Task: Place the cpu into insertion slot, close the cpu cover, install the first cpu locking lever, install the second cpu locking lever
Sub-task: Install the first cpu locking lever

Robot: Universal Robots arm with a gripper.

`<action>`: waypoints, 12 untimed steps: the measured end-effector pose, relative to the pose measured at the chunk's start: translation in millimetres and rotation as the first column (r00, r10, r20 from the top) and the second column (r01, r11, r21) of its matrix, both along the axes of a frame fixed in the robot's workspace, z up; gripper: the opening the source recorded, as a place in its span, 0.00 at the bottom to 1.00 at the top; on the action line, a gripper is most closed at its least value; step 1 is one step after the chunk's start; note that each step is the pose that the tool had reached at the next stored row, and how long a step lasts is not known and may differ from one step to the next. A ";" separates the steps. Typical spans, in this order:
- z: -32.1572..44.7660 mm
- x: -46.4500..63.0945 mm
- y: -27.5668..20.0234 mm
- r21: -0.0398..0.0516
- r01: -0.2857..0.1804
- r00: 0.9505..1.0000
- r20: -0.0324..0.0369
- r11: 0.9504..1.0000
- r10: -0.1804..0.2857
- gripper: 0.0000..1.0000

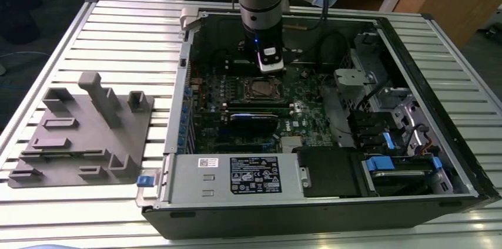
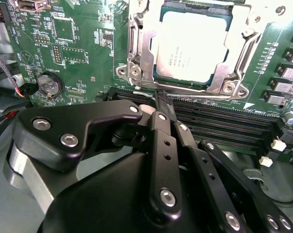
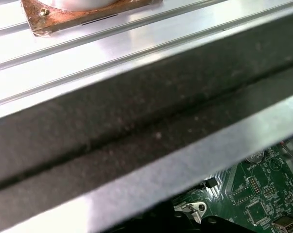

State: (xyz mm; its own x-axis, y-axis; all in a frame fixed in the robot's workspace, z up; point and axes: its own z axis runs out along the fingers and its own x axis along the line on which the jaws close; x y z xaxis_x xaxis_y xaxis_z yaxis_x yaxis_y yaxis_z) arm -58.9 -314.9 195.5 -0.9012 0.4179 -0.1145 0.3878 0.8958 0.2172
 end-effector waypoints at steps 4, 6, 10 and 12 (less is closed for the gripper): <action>0.0 -0.5 1.1 -0.011 0.000 1.000 0.000 1.000 0.000 0.11; 0.0 -1.0 1.6 -0.014 0.000 1.000 0.001 1.000 0.000 0.11; 0.0 -1.9 3.6 -0.014 0.000 1.000 0.002 1.000 0.000 0.11; 0.0 -2.0 4.2 -0.014 0.000 1.000 0.005 1.000 0.000 0.11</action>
State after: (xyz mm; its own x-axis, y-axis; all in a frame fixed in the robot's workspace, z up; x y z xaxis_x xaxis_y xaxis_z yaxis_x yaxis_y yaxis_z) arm -60.9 -310.7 195.5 -0.9006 0.4161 -0.1251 0.3866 0.8988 0.2068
